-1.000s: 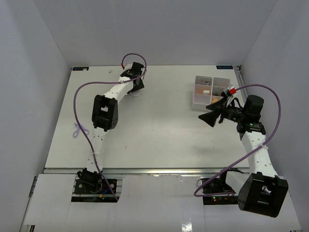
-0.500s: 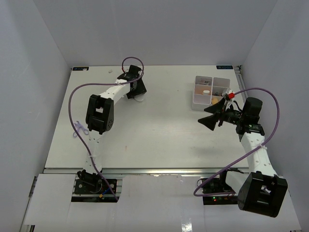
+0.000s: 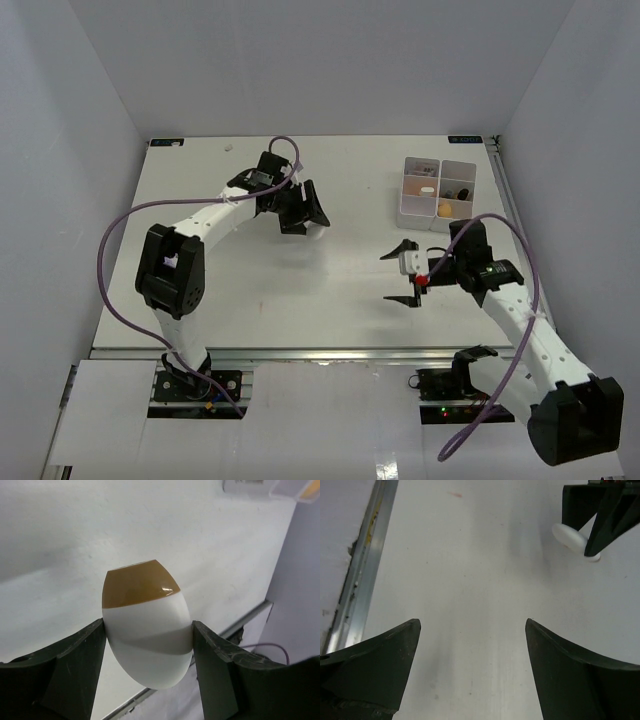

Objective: Organize the makeup

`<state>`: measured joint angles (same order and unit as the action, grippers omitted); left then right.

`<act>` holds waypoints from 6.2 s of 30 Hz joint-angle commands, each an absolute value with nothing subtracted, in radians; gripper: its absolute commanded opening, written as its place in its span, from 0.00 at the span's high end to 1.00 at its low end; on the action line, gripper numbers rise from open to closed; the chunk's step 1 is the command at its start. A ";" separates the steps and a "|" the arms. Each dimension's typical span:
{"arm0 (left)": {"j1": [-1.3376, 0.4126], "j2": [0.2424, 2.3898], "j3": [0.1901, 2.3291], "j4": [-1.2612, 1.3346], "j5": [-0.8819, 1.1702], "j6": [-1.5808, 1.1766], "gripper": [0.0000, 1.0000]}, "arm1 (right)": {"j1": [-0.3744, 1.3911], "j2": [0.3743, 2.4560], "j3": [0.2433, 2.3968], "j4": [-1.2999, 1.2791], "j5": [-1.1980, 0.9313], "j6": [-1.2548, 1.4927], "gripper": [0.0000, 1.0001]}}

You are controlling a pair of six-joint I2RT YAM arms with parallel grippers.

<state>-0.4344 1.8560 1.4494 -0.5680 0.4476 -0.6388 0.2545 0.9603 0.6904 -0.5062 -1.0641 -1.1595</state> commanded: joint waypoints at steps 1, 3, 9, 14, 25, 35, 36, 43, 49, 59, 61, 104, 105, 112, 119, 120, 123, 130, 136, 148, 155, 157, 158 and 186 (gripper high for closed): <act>-0.490 1.778 1.390 -0.555 0.624 -0.628 0.76 | 0.339 0.858 0.703 -0.666 -0.905 -1.728 0.09; -0.527 1.776 1.384 -0.558 0.632 -0.637 0.76 | 0.344 0.887 0.758 -0.705 -0.904 -1.752 0.13; -0.628 1.804 1.405 -0.562 0.610 -0.681 0.76 | 0.378 0.915 0.813 -0.687 -0.890 -1.756 0.14; -0.683 1.850 1.461 -0.564 0.607 -0.726 0.77 | 0.430 0.900 0.761 -0.627 -0.815 -1.748 0.15; -0.754 1.947 1.571 -0.576 0.582 -0.788 0.78 | 0.556 0.906 0.718 -0.566 -0.669 -1.698 0.18; -0.794 1.976 1.625 -0.599 0.574 -0.798 0.78 | 0.607 0.969 0.717 -0.517 -0.512 -1.669 0.33; -0.796 1.975 1.628 -0.600 0.573 -0.798 0.78 | 0.614 0.976 0.716 -0.516 -0.496 -1.668 0.35; -0.799 1.962 1.615 -0.609 0.568 -0.794 0.78 | 0.654 1.013 0.703 -0.467 -0.362 -1.651 0.47; -0.801 1.962 1.612 -0.612 0.563 -0.787 0.78 | 0.681 1.036 0.689 -0.448 -0.272 -1.672 0.52; -0.801 1.956 1.598 -0.618 0.550 -0.779 0.78 | 0.715 1.052 0.670 -0.391 -0.168 -1.671 0.60; -0.801 1.952 1.596 -0.622 0.544 -0.776 0.78 | 0.715 1.054 0.672 -0.385 -0.159 -1.669 0.62; -0.695 1.844 1.707 -0.635 0.324 -0.612 0.06 | 0.724 0.902 0.628 -0.515 -0.364 -1.466 0.92; -0.691 1.835 1.705 -0.629 0.320 -0.603 0.06 | 0.724 0.898 0.626 -0.515 -0.361 -1.448 0.92; -0.599 1.580 1.406 -0.474 0.247 -0.519 0.02 | 0.545 0.927 0.679 -0.446 -0.449 -1.316 0.92; -0.499 1.149 0.934 -0.253 0.224 -0.364 0.02 | 0.209 1.115 0.866 -0.318 -0.695 -1.075 0.92; -0.497 1.111 0.886 -0.234 0.223 -0.340 0.02 | 0.191 1.146 0.891 -0.288 -0.719 -1.022 0.92; -0.492 0.973 0.803 -0.216 0.206 -0.288 0.02 | 0.150 1.209 0.929 -0.173 -0.738 -0.884 0.92; -0.491 0.797 0.707 -0.232 0.148 -0.253 0.02 | 0.092 1.308 1.018 0.104 -0.705 -0.645 0.92; -0.492 0.755 0.695 -0.234 0.137 -0.258 0.02 | 0.033 1.404 1.101 0.175 -0.690 -0.604 0.92; -0.491 0.773 0.696 -0.236 0.146 -0.264 0.02 | -0.026 1.512 1.112 0.248 -0.727 -0.522 0.92; -0.491 0.778 0.695 -0.235 0.146 -0.265 0.02 | -0.026 1.553 1.107 0.253 -0.720 -0.520 0.92; -0.491 0.780 0.695 -0.236 0.146 -0.265 0.02 | -0.026 1.561 1.106 0.253 -0.711 -0.525 0.92; -0.492 0.781 0.695 -0.236 0.147 -0.265 0.02 | -0.026 1.566 1.107 0.253 -0.707 -0.530 0.92; -0.491 0.817 0.690 -0.248 0.123 -0.286 0.02 | -0.025 1.596 1.139 0.231 -0.690 -0.494 0.36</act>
<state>-0.4928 0.8068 0.6975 -0.2536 0.1395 -0.2747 -0.0257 1.6657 1.1110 0.1983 -0.6633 -0.5240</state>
